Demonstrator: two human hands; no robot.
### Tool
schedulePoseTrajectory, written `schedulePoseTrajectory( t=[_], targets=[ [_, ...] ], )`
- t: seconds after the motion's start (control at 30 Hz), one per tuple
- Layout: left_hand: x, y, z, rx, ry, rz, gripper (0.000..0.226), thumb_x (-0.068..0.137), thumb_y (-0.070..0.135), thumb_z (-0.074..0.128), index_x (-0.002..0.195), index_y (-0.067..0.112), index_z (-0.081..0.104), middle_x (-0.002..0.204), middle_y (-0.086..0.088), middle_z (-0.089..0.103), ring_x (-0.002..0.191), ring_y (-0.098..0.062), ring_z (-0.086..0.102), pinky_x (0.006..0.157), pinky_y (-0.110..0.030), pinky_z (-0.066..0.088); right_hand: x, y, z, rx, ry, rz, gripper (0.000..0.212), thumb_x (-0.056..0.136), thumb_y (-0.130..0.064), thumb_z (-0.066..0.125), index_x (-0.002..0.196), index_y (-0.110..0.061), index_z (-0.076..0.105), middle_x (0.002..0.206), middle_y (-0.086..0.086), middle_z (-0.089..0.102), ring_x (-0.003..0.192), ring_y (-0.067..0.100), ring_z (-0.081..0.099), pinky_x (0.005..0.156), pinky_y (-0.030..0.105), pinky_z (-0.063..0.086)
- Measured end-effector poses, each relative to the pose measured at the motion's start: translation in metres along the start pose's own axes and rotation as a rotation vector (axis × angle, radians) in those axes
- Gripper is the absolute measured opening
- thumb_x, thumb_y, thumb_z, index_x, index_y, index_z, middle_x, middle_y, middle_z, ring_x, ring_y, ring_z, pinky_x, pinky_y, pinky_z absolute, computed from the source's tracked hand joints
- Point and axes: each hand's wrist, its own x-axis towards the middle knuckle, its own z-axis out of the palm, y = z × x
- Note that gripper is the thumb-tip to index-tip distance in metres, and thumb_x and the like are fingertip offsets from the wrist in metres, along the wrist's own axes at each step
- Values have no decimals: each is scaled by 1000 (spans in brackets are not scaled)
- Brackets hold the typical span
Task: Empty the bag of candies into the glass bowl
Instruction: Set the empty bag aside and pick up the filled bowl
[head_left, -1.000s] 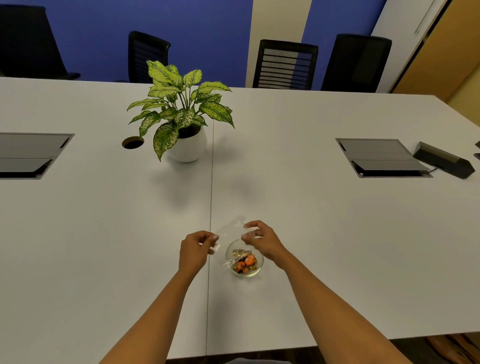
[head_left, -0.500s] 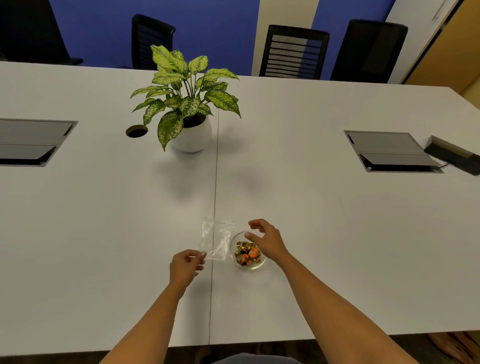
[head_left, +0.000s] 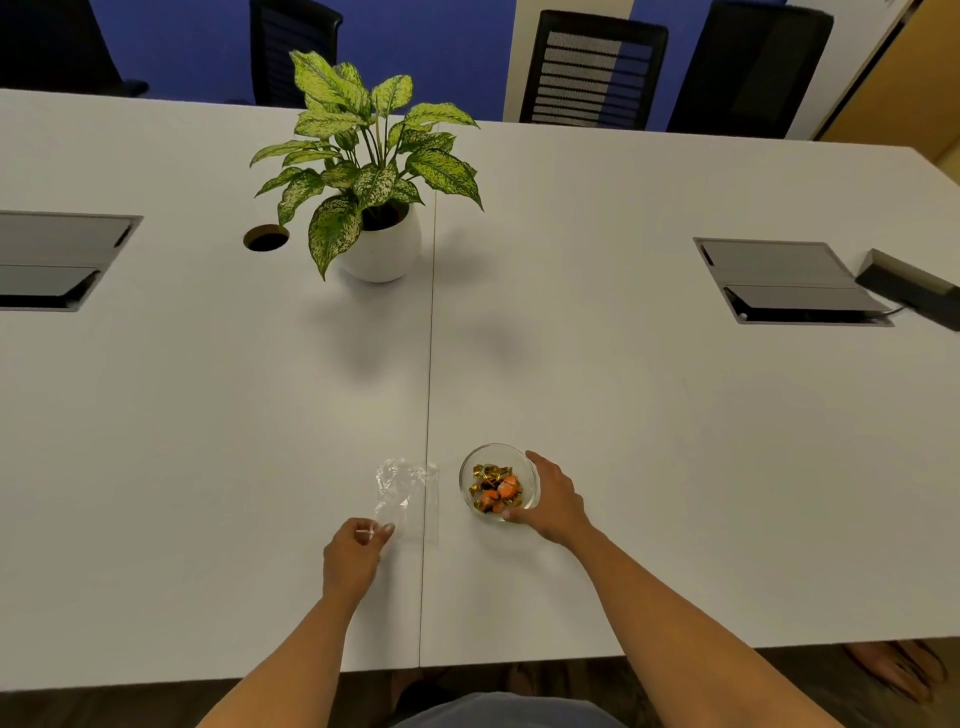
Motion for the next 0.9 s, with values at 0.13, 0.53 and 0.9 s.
schedulePoseTrajectory(
  t=[0.13,0.53,0.9],
  targets=[
    [-4,-1,1,220,121,90,60,82,46,68,127,13,48,126,-11,50,107,-31,59,76,-39,48,-1,2,0,38,5,-15,105,60,-45,87,146,-30,29,148,-4,43,137,24,37,105,45,37],
    [2,86,50,223,-230,424,84,73,43,78,144,29,34,146,2,43,127,-20,51,93,-39,48,-3,0,2,82,-8,-74,113,50,-37,92,144,-34,29,142,-6,50,130,22,47,100,44,44],
    [18,104,71,389,-496,376,118,57,31,91,151,23,20,149,-4,45,136,-26,41,105,-35,37,0,9,7,230,-74,-44,121,55,-19,92,151,-20,18,150,2,40,135,24,43,108,47,42]
  ],
)
